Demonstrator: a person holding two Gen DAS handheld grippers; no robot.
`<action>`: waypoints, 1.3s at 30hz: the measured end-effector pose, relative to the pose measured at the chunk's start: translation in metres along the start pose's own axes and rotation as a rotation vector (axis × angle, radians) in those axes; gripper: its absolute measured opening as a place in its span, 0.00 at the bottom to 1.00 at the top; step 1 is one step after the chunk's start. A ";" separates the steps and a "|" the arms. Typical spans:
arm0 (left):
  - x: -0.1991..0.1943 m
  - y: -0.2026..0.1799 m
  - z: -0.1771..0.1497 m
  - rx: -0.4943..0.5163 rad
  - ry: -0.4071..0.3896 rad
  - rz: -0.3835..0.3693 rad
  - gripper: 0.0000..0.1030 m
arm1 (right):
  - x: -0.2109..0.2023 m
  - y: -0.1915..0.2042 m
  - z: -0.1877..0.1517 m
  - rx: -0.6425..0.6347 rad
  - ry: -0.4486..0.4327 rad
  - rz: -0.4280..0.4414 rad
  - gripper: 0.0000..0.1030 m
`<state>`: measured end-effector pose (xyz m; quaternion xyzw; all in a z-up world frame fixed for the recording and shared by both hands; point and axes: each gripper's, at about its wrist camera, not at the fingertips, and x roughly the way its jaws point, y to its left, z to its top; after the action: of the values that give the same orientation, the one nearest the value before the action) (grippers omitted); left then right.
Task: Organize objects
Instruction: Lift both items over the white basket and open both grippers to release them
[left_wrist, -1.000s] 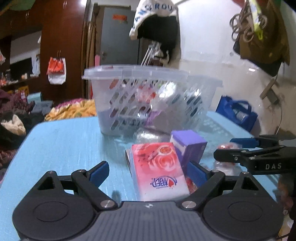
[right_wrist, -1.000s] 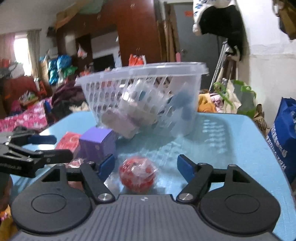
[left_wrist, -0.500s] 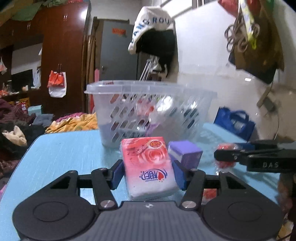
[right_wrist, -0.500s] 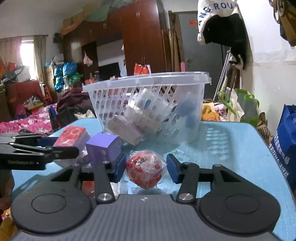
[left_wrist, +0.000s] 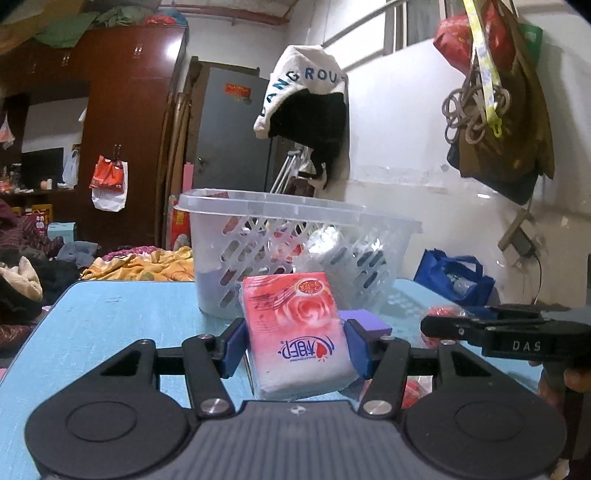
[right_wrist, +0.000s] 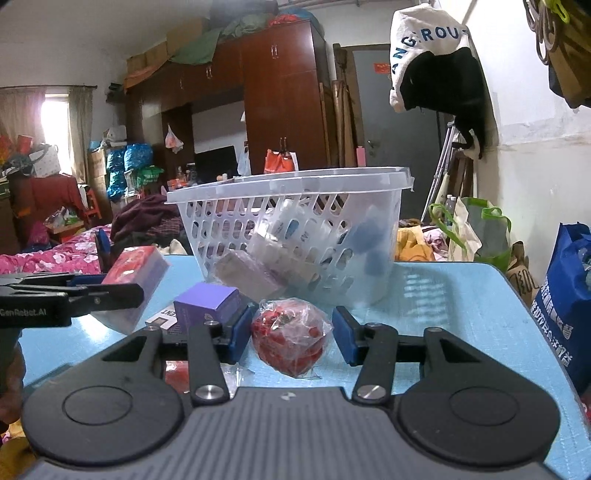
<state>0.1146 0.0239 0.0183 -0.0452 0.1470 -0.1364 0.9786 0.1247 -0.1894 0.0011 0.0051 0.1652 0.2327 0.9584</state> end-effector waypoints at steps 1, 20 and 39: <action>-0.001 0.000 0.000 0.000 -0.006 0.001 0.58 | 0.000 0.000 0.000 -0.001 -0.001 0.001 0.50; -0.012 -0.002 0.004 0.024 -0.108 -0.011 0.58 | -0.004 -0.002 0.002 0.005 -0.050 0.009 0.50; 0.142 0.009 0.153 -0.095 0.045 -0.027 0.61 | 0.091 -0.009 0.144 -0.169 -0.125 -0.126 0.53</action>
<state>0.2934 0.0002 0.1235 -0.0907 0.1745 -0.1432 0.9699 0.2512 -0.1464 0.1081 -0.0715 0.0851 0.1843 0.9766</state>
